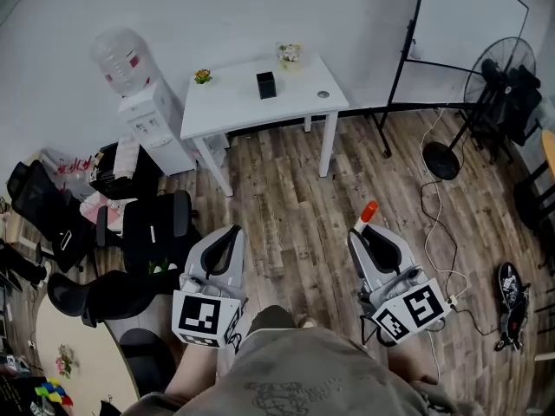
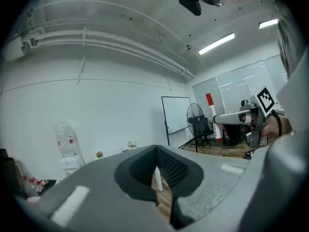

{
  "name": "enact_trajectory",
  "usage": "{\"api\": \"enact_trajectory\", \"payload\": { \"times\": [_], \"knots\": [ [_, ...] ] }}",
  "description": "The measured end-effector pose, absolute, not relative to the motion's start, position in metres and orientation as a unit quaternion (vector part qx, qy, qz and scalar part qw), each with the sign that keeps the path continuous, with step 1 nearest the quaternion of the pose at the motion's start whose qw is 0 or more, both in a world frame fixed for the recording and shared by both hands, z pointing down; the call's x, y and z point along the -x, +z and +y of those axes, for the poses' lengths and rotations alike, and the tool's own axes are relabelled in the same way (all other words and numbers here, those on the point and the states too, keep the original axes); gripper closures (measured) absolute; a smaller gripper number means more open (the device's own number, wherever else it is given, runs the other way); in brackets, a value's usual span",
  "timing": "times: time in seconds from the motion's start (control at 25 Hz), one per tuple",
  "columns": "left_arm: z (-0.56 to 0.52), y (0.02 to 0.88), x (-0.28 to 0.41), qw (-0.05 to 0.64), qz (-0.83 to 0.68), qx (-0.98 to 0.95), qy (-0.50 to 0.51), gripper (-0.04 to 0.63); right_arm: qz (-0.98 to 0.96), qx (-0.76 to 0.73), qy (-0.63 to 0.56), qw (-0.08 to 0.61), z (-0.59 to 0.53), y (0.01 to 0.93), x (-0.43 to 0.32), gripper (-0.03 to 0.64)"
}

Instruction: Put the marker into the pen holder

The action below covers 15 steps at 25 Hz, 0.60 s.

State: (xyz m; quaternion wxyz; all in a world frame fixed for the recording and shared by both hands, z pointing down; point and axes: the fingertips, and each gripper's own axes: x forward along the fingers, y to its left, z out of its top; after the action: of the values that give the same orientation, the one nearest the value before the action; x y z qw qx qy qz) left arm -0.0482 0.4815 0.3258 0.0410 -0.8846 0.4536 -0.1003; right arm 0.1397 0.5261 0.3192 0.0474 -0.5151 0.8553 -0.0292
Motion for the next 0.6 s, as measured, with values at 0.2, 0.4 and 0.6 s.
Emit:
{"api": "enact_trajectory", "payload": {
  "times": [0.2,0.4,0.6],
  "knots": [
    [0.486,0.332,0.037,0.034,0.460,0.881,-0.108,0.594,0.857,0.509,-0.051,0.059,0.528,0.327,-0.155,0.525],
    [0.476,0.338,0.032,0.038,0.460,0.881,-0.104,0.595,0.867,0.495,-0.041,0.053,0.519,0.328,-0.155,0.525],
    [0.453,0.344,0.032,0.034,0.459,0.882,-0.100,0.594,0.867,0.494,-0.045,0.050,0.496,0.335,-0.151,0.523]
  ]
}}
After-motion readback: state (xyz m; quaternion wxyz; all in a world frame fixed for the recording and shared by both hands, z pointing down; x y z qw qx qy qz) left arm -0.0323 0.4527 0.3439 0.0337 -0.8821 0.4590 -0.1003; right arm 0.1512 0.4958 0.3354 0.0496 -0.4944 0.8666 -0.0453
